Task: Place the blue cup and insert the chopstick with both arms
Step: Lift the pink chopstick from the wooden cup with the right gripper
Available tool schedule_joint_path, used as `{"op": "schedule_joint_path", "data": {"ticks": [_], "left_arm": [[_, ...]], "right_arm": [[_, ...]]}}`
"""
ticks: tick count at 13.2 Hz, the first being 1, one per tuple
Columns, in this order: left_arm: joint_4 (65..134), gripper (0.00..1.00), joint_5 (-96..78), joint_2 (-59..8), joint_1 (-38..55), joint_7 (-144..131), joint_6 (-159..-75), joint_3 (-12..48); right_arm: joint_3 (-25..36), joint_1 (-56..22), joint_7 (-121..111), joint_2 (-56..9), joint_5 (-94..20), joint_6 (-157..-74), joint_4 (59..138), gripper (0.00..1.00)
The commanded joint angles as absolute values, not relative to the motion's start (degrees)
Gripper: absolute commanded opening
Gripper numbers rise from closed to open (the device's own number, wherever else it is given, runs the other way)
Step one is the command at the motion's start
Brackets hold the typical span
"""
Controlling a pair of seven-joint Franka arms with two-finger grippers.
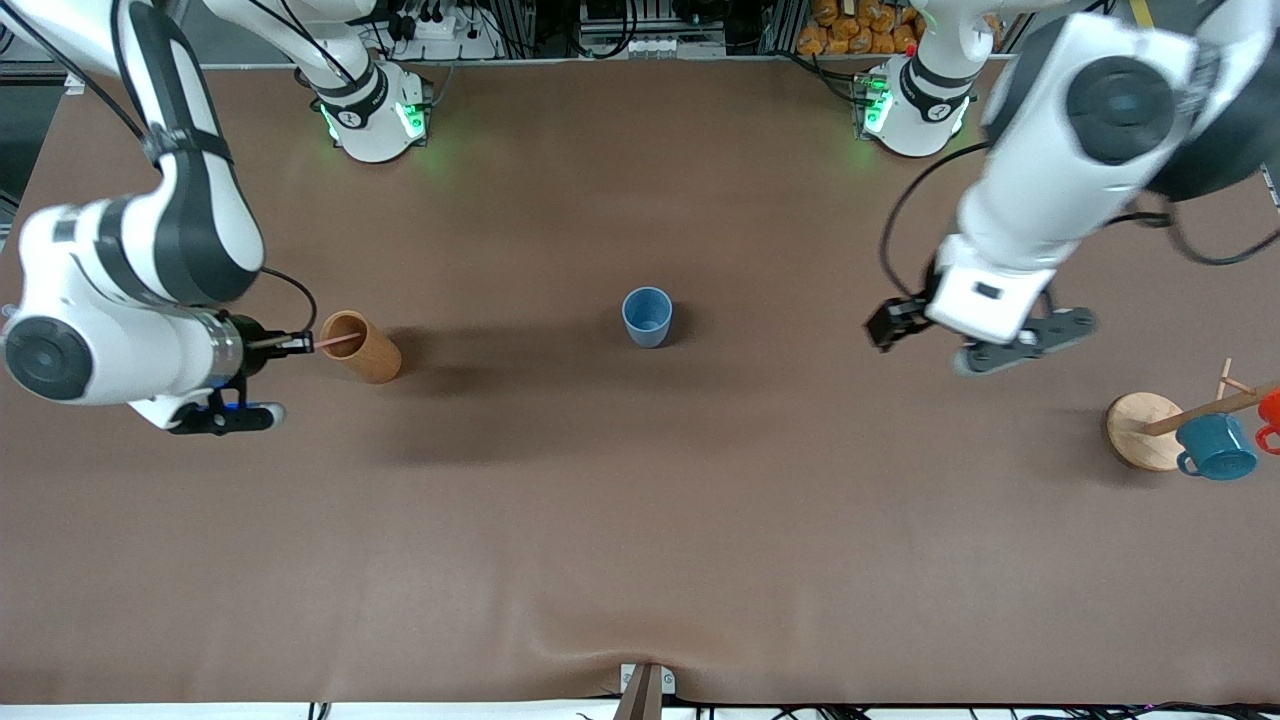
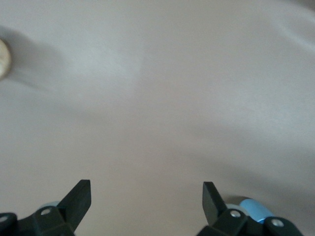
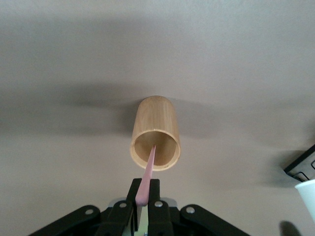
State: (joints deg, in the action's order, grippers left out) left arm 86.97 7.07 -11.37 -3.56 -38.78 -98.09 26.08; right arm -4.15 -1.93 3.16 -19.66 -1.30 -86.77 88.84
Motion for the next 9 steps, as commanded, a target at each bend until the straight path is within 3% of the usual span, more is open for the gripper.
{"op": "schedule_joint_path", "data": {"ticks": [1,5,9], "left_arm": [[86.57,1.0,6.95,-7.22,-3.7,-28.08,-93.89,21.66],[86.83,1.0,2.38,-2.91,0.43,-16.02,-86.85,9.34],[86.66,1.0,0.62,-0.97,0.79,-7.05,-83.68,3.61]], "right_arm": [[-4.74,-2.37,3.08,-17.49,-1.32,-84.12,85.01,0.0],[-5.62,-8.58,3.16,-17.66,-2.02,-86.21,80.17,0.0],[-5.63,-19.49,3.96,-17.49,-2.19,-95.69,79.98,0.0]]}}
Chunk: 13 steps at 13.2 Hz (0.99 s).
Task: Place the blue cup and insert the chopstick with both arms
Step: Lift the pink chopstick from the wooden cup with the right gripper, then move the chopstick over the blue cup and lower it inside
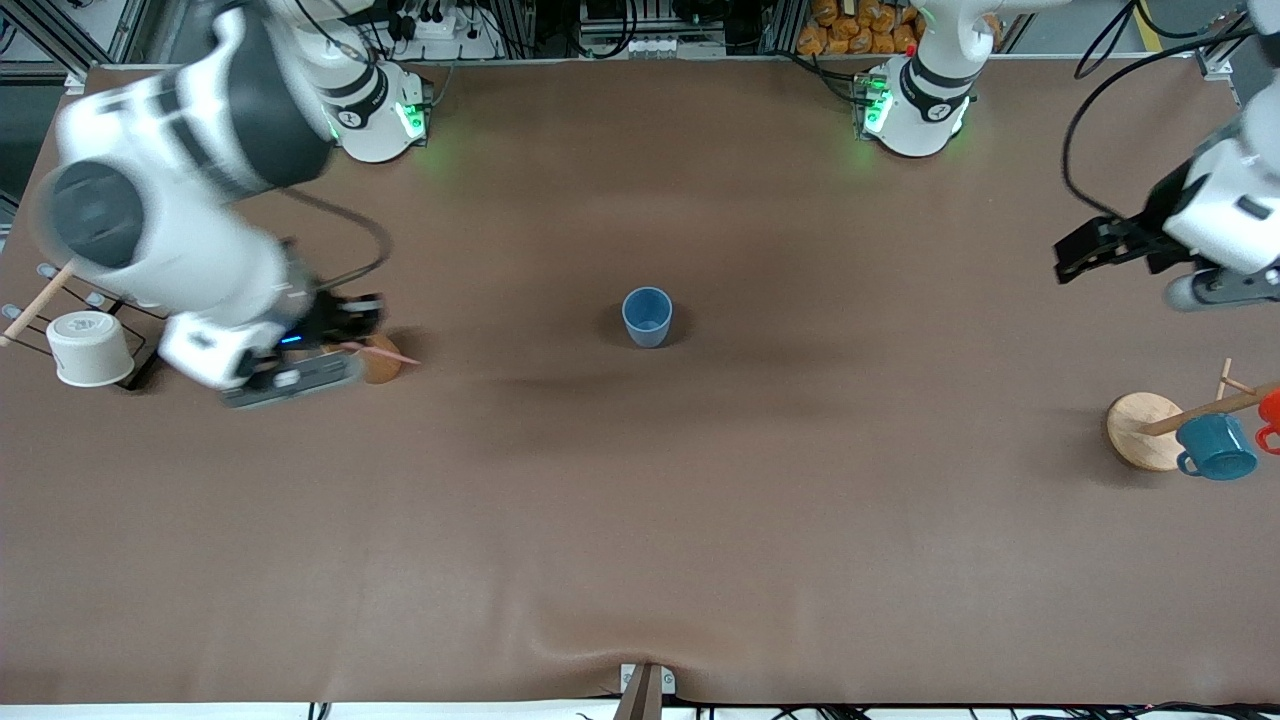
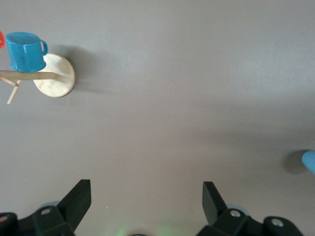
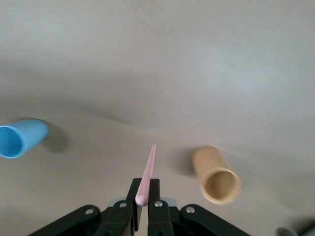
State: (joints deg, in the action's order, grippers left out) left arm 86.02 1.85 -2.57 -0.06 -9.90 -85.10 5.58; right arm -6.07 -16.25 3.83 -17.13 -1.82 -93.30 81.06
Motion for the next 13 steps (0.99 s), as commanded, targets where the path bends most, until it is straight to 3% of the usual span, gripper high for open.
{"op": "schedule_joint_path", "data": {"ticks": [1,7,13], "left_arm": [[86.57,1.0,0.62,-0.71,0.62,-5.12,-83.15,2.65],[86.4,1.0,-0.35,0.88,1.32,-2.64,-80.86,-0.26],[86.22,1.0,-0.26,0.53,1.14,-2.46,-81.04,0.26]], "right_arm": [[-5.63,-21.6,3.96,-17.66,-2.2,-98.58,80.07,0.0],[-5.45,-34.61,5.79,-19.16,-0.53,-110.55,80.6,0.0],[-5.45,-42.18,14.57,-20.83,2.37,-109.95,84.02,0.0]]}}
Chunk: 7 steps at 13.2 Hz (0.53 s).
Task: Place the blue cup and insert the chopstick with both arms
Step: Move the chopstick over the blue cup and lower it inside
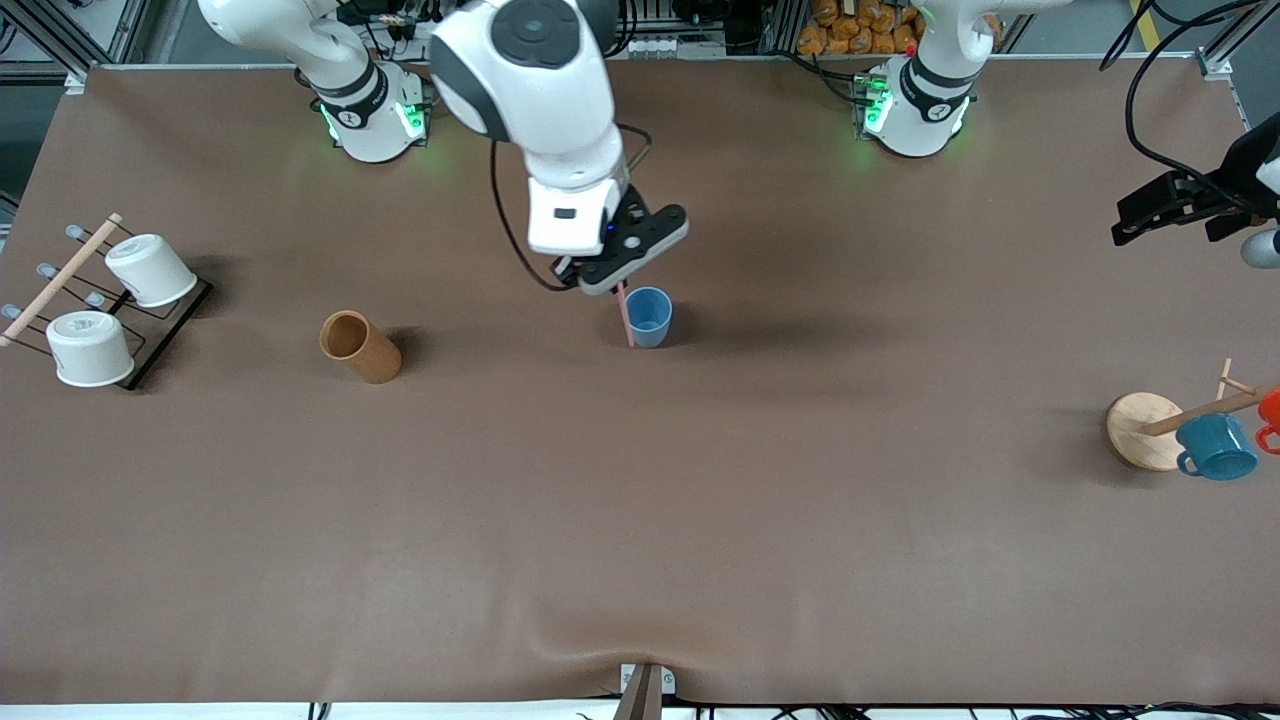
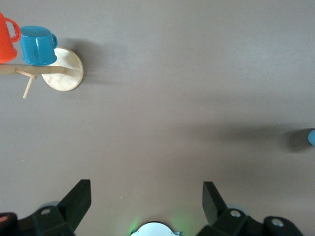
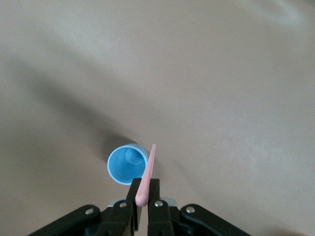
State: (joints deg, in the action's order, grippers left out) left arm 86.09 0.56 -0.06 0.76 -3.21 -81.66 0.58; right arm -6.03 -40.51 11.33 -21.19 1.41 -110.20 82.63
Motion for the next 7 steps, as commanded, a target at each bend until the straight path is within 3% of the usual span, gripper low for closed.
{"op": "schedule_joint_path", "data": {"ticks": [1,7], "left_arm": [[86.13,1.0,-0.35,0.44,1.06,-2.46,-81.04,0.26],[86.13,1.0,-0.35,0.26,0.97,-2.46,-81.04,0.26]], "right_arm": [[-5.45,-42.54,16.68,-20.83,2.37,-109.86,84.28,0.0],[-5.36,-45.35,20.57,-20.48,2.55,-106.61,84.29,0.0]]}}
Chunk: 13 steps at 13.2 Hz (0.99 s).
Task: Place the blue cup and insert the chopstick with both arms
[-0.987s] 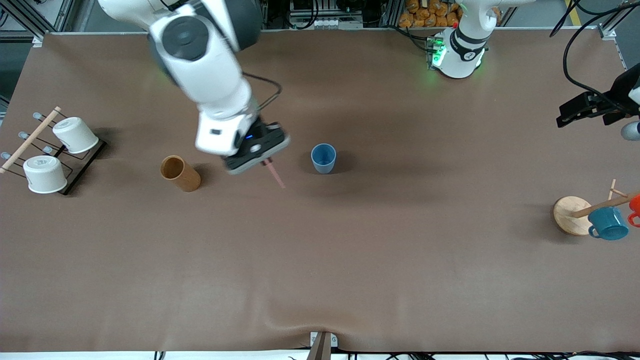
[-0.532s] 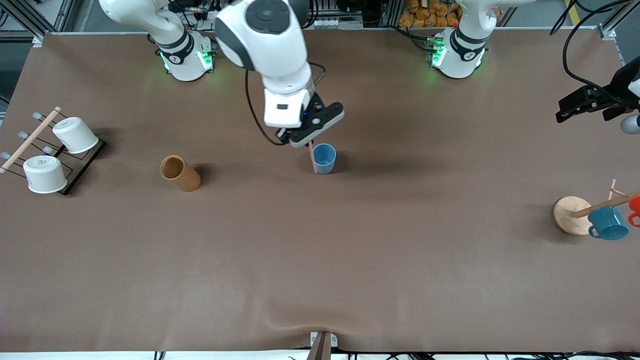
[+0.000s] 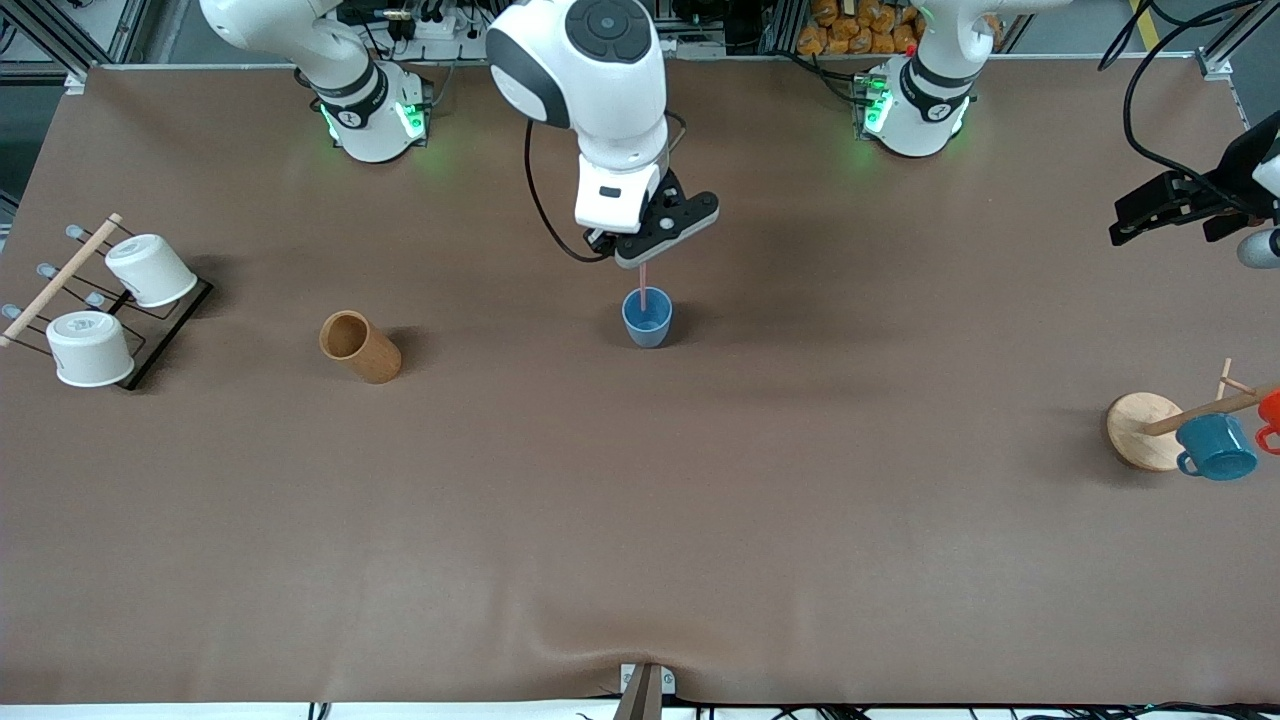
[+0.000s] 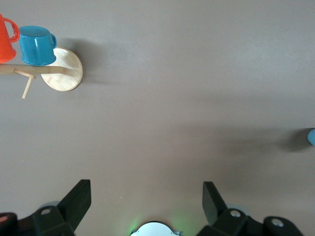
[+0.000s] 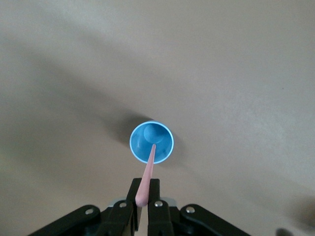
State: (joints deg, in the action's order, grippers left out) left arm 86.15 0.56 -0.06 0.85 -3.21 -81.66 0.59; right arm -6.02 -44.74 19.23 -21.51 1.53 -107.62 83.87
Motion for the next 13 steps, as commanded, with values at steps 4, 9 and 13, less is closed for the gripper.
{"op": "schedule_joint_path", "data": {"ticks": [4,9,13], "left_arm": [[86.13,1.0,-0.26,0.18,1.14,-2.64,-81.21,0.26],[86.75,1.0,-0.44,0.53,1.05,-2.64,-81.21,0.79],[86.92,1.0,-0.35,0.62,1.05,-3.25,-81.21,2.8]], "right_arm": [[-5.36,-46.32,22.31,-22.14,6.32,-107.22,84.29,0.0],[-5.45,-47.99,25.84,-24.17,7.29,-109.86,84.2,0.0],[-5.45,-48.69,25.93,-25.05,7.29,-109.86,84.29,0.0]]}}
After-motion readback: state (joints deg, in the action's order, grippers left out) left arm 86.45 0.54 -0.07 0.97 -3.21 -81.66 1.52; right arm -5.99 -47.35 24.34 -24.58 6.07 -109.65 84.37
